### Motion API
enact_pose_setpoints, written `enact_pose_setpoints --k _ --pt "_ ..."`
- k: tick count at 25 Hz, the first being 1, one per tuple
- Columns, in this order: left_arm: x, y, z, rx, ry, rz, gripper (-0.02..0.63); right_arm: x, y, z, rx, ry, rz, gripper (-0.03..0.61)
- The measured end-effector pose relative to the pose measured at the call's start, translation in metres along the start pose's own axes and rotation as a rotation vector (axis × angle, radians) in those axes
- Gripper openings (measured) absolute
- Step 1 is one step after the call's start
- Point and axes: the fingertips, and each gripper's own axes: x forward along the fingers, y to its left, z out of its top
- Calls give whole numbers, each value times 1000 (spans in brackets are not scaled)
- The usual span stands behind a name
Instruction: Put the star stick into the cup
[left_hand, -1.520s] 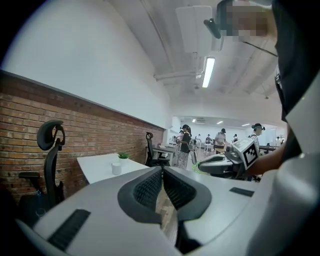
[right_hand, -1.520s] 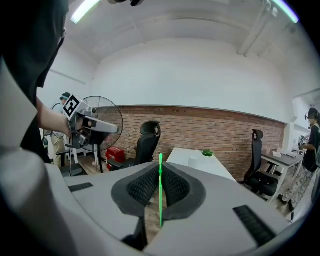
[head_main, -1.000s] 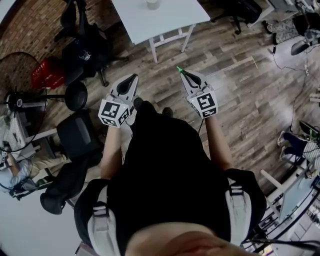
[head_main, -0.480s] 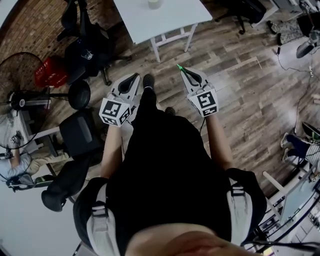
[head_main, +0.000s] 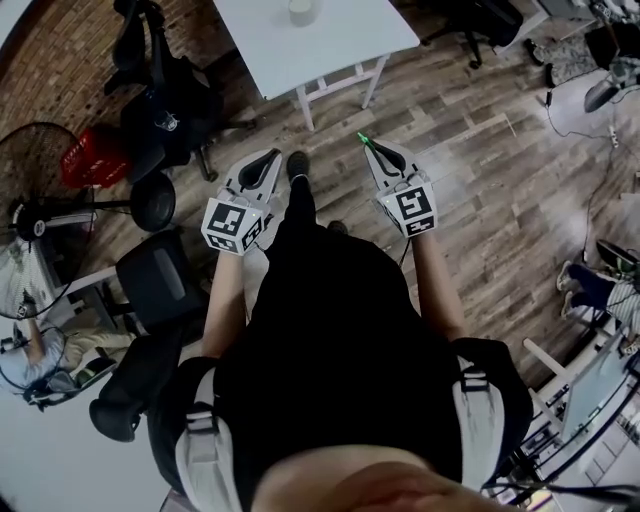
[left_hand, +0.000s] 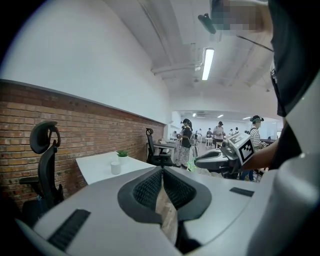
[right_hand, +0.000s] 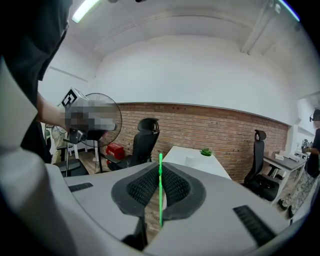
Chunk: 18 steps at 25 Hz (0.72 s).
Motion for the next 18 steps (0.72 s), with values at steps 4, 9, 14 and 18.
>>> enact_pose_setpoints --k 4,9,14,18 --pt "7 30 5 -15 -20 17 29 32 -6 12 8 17 12 9" --pt "21 75 4 -50 -15 29 29 80 -14 31 -14 22 42 9" --pt "45 111 11 -54 -18 12 29 117 -26 43 -14 28 41 9" --pt "64 140 19 -57 -38 -1 29 143 -36 48 -21 44 35 9"
